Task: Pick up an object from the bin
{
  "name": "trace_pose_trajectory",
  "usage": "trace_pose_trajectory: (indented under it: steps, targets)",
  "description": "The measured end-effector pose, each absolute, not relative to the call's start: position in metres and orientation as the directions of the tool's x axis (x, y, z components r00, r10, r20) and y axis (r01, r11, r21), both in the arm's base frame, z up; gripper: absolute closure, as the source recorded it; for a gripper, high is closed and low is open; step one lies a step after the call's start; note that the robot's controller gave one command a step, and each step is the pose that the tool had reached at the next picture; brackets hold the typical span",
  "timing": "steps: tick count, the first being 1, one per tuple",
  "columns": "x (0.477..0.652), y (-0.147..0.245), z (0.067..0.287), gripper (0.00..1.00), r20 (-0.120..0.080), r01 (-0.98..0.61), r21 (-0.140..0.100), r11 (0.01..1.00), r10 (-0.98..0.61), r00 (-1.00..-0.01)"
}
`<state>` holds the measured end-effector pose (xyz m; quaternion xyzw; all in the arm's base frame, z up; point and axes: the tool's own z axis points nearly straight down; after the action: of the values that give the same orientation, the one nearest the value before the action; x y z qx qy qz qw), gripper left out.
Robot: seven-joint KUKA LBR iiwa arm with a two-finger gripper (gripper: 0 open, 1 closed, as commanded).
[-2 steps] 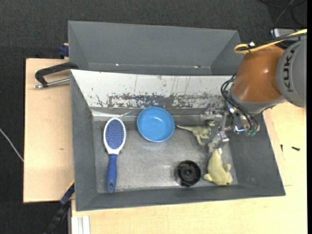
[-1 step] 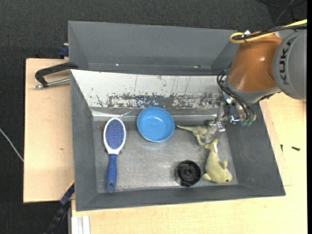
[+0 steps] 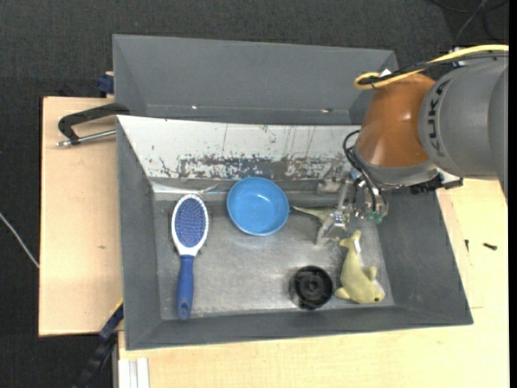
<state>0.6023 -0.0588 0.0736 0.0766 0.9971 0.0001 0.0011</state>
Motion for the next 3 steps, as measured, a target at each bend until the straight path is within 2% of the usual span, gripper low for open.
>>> trace_pose_trajectory:
  steps: [1, 2, 3]
  targets:
    - [0.604, -0.058, 0.075, 0.00, -0.005, 0.152, 0.001, 0.988, 0.152, -0.988]
    - [0.604, -0.058, 0.078, 1.00, -0.001, 0.151, 0.001, 0.989, 0.151, -0.989]
    - [0.606, -0.058, 0.105, 1.00, -0.008, 0.151, 0.001, 0.989, 0.151, -0.989]
